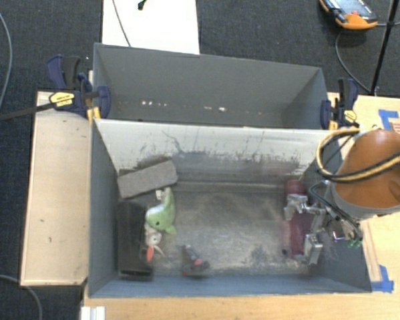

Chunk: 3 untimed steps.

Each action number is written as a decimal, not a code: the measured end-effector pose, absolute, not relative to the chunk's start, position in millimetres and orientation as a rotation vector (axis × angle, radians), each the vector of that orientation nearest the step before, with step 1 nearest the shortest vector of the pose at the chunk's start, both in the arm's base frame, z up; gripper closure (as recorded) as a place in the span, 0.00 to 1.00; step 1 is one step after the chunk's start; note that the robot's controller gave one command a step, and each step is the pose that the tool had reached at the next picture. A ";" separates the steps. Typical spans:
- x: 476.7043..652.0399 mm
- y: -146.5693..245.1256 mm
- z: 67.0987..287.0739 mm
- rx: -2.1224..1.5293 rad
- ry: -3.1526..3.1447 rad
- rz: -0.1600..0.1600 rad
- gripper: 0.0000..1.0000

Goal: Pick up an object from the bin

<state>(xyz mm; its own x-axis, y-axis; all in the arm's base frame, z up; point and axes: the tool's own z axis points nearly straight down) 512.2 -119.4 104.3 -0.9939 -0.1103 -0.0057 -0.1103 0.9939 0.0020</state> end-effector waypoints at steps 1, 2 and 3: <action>515.8 -134.1 91.4 -0.318 3.117 -0.003 0.00; 528.1 -133.3 82.8 -0.161 3.141 0.020 0.00; 529.6 -140.7 76.9 -0.633 3.078 0.020 0.00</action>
Offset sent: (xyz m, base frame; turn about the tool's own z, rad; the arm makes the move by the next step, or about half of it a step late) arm 0.0366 -0.0298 -0.0343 -0.1629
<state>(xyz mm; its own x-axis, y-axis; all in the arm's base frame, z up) 529.6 -140.7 76.9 -0.9189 -0.3944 -0.0018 -0.3944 0.9188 0.0124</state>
